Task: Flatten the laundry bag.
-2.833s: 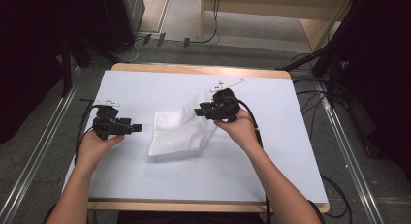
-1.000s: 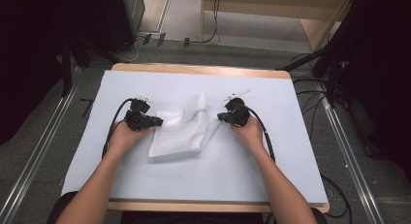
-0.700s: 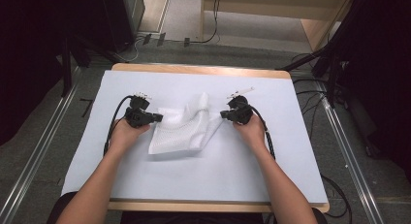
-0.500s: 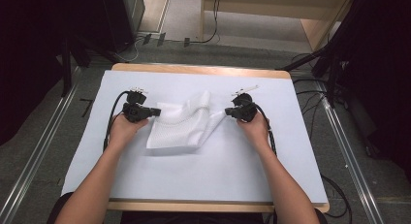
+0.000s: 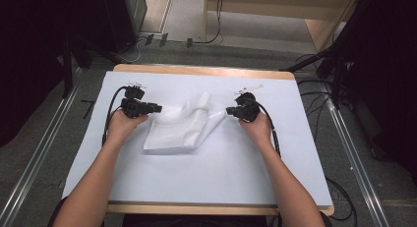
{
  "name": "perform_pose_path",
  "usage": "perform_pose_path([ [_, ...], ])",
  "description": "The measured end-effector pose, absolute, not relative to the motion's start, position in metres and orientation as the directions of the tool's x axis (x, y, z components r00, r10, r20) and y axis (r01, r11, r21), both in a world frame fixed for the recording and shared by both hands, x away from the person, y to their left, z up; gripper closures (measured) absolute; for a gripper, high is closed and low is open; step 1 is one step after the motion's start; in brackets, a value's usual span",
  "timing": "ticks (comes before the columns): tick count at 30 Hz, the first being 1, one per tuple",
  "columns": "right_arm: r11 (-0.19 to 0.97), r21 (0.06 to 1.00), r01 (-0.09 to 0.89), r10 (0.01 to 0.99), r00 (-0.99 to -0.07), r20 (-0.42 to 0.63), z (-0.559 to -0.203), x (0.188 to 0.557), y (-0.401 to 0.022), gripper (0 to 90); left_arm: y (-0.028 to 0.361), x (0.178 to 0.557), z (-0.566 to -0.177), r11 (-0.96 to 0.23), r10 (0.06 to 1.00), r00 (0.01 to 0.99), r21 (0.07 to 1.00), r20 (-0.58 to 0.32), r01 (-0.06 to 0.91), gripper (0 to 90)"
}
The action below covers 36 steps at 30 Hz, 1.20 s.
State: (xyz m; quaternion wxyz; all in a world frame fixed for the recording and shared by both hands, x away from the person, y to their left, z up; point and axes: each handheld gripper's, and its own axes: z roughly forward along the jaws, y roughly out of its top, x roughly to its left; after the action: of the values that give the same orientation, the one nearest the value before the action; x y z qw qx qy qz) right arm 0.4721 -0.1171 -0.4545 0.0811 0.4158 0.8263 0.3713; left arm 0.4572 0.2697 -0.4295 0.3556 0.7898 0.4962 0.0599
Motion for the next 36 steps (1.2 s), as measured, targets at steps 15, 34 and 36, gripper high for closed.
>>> perform_pose_path([
  [15, 0.420, 0.685, 0.595, 0.706, -0.688, 0.165, -0.465, 0.474, -0.101, 58.9, 0.261, 0.469, -0.446, -0.303, 0.812, 0.523, 0.579, -0.259, 0.757, 90.0],
  [34, 0.405, 0.661, 0.631, 0.754, -0.640, 0.149, -0.459, 0.476, -0.120, 90.0, 0.298, 0.455, -0.415, -0.170, 0.820, 0.475, 0.656, -0.319, 0.735, 90.0],
  [36, 0.387, 0.666, 0.638, 0.766, -0.625, 0.153, -0.458, 0.477, -0.127, 90.0, 0.303, 0.454, -0.414, -0.162, 0.822, 0.470, 0.659, -0.322, 0.735, 90.0],
])
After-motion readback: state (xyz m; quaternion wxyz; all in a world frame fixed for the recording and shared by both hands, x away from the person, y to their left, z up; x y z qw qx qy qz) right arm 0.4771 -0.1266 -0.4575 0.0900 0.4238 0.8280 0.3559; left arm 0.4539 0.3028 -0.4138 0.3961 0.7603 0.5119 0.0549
